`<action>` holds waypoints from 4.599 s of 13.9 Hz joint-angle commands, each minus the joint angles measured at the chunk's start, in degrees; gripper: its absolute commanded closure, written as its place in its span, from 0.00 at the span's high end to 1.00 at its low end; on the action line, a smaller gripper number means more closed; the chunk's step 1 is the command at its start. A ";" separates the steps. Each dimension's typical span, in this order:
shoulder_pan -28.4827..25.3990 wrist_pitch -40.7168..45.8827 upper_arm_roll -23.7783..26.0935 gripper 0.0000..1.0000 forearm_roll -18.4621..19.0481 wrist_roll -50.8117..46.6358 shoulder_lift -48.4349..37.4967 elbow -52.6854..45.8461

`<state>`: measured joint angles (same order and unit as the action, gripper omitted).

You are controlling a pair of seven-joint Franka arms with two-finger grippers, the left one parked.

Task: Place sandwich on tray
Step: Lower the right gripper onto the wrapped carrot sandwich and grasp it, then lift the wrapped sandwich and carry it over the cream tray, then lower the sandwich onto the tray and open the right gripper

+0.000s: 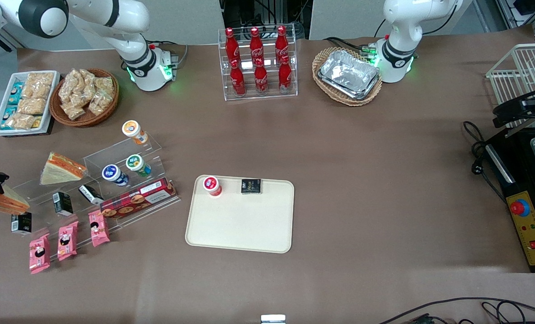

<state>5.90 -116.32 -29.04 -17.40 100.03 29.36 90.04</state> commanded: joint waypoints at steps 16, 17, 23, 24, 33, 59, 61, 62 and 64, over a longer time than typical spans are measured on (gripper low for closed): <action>-22.67 18.59 0.65 0.09 -1.84 -29.95 -3.08 -12.09; -24.77 18.41 0.74 0.10 -2.11 -32.24 -3.17 -12.78; -34.36 8.77 4.51 0.11 -4.74 -43.75 -3.00 -13.23; -35.68 5.87 5.83 0.11 -4.75 -46.13 -2.56 -13.23; -48.17 -17.08 7.07 0.11 -3.34 -45.28 9.03 -13.14; -56.00 -38.02 7.68 1.00 4.22 -45.10 23.81 -11.38; -55.56 -37.93 7.68 1.00 4.13 -45.01 23.46 -10.95; -55.64 -37.93 7.77 1.00 3.78 -45.09 23.20 -10.68; -55.64 -37.41 7.68 1.00 2.38 -45.27 22.32 -10.33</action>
<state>-49.64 -153.42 -21.43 -13.39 54.92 53.41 78.24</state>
